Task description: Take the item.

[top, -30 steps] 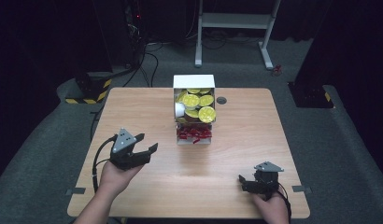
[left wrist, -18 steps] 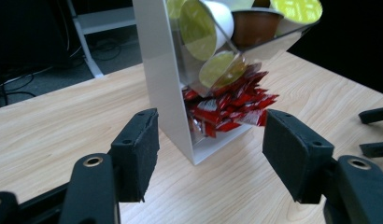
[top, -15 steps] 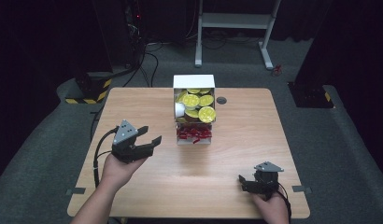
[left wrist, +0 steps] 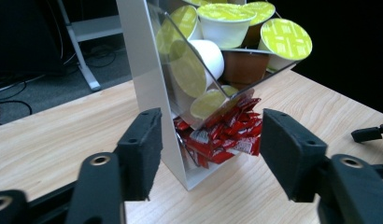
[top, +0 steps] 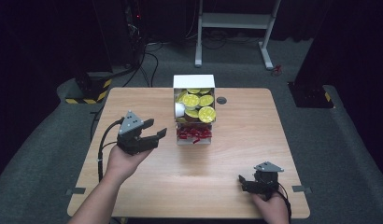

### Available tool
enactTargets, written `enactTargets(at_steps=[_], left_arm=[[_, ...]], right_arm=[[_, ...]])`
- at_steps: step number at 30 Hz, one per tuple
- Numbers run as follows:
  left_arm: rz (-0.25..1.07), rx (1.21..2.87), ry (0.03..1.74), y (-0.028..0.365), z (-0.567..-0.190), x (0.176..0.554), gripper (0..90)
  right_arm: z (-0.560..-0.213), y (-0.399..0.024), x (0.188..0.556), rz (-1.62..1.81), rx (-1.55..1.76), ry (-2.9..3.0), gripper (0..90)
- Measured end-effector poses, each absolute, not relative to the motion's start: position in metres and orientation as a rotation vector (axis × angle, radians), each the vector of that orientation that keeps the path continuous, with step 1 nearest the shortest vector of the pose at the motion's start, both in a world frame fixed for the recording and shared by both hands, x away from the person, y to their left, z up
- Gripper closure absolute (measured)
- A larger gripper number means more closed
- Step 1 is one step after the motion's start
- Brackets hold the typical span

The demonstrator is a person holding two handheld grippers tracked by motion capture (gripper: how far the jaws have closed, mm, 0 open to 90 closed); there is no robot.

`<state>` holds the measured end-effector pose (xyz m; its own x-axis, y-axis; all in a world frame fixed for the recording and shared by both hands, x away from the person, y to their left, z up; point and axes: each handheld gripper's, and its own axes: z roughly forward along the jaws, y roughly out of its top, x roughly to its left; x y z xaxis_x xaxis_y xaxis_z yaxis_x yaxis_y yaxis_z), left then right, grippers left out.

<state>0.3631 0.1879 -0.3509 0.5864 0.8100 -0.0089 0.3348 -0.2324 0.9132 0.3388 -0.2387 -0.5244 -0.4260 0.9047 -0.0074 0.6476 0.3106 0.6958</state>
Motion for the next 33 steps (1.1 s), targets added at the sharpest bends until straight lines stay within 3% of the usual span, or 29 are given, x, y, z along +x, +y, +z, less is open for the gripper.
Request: enactTargets(at_steps=[17,33], left_arm=[[0.591,1.799,0.920,0.170,-0.336,0.385,51.6],[0.598,1.784,0.916,0.148,-0.323,0.412,50.0]], right_arm=[[-0.524,-0.239,0.338,0.884,1.372,2.191,9.8],[-0.524,-0.238,0.338,0.886,1.373,2.194,9.8]])
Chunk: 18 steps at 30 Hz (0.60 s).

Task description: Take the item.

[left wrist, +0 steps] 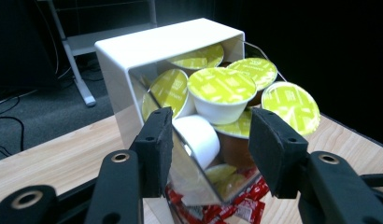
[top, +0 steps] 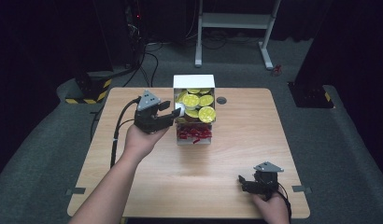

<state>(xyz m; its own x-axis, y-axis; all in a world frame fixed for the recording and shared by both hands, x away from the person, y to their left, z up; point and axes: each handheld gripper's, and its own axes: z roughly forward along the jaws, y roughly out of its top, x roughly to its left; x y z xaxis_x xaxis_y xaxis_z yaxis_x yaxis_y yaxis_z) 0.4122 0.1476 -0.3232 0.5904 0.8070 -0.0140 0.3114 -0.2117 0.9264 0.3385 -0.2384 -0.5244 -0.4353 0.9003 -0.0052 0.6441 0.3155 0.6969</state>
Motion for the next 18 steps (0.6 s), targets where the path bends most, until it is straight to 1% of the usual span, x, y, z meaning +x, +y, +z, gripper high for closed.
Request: enactTargets(at_steps=[11,18], left_arm=[[0.624,1.785,0.925,0.131,-0.318,0.434,44.3],[0.627,1.779,0.936,0.124,-0.316,0.446,43.0]], right_arm=[[-0.524,-0.238,0.338,0.886,1.373,2.194,9.8],[-0.524,-0.238,0.338,0.886,1.373,2.194,9.9]])
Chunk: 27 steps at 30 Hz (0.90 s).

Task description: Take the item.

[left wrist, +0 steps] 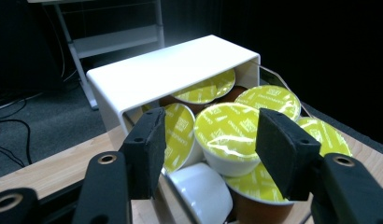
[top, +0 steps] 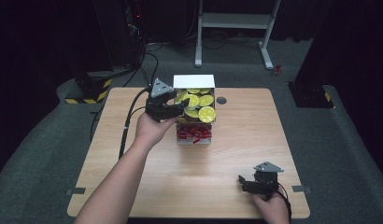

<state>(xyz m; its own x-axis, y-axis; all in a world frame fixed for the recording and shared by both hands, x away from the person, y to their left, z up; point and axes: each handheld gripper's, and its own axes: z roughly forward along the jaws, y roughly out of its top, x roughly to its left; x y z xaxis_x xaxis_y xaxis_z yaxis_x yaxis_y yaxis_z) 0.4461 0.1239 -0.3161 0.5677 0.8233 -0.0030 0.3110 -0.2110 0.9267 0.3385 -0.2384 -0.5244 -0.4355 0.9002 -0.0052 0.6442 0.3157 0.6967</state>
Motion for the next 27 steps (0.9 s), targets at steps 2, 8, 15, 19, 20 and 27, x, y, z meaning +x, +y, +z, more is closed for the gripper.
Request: enactTargets(at_steps=[2,8,15,19,20,27], left_arm=[[0.631,1.785,0.938,0.121,-0.316,0.449,42.0],[0.647,1.795,0.947,0.113,-0.315,0.455,38.5],[0.644,1.824,0.957,0.105,-0.319,0.460,34.2],[0.662,1.841,0.948,0.101,-0.322,0.458,33.1],[0.664,1.841,0.945,0.100,-0.322,0.457,32.7],[0.674,1.846,0.912,0.097,-0.324,0.453,32.5]], right_arm=[[-0.524,-0.238,0.338,0.886,1.373,2.194,9.9],[-0.524,-0.239,0.338,0.886,1.367,2.196,9.9],[-0.524,-0.239,0.338,0.886,1.361,2.199,9.9],[-0.524,-0.239,0.338,0.886,1.363,2.198,9.9],[-0.524,-0.239,0.338,0.886,1.361,2.199,9.9],[-0.524,-0.239,0.338,0.886,1.363,2.198,9.9]])
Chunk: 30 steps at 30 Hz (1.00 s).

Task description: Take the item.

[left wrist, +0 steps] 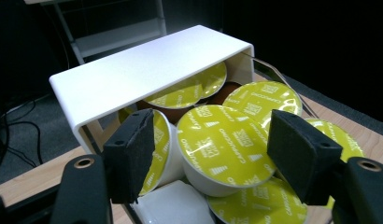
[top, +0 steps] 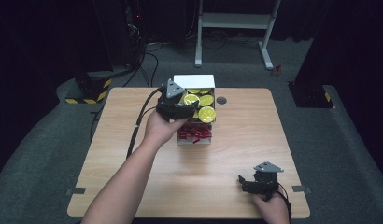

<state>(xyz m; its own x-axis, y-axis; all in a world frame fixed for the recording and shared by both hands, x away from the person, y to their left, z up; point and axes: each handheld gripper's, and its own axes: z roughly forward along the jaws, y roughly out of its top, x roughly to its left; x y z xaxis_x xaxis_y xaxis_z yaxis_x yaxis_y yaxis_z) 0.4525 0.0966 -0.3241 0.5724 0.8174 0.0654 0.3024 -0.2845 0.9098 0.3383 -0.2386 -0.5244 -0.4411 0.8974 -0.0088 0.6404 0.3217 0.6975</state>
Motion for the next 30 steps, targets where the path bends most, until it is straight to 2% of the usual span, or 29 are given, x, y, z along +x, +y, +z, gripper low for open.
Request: enactTargets(at_steps=[12,30], left_arm=[[0.697,1.866,0.881,0.089,-0.328,0.448,28.1],[0.757,1.875,0.880,0.082,-0.331,0.448,35.1]], right_arm=[[-0.524,-0.239,0.338,0.886,1.363,2.198,9.9],[-0.524,-0.238,0.338,0.888,1.363,2.201,10.1]])
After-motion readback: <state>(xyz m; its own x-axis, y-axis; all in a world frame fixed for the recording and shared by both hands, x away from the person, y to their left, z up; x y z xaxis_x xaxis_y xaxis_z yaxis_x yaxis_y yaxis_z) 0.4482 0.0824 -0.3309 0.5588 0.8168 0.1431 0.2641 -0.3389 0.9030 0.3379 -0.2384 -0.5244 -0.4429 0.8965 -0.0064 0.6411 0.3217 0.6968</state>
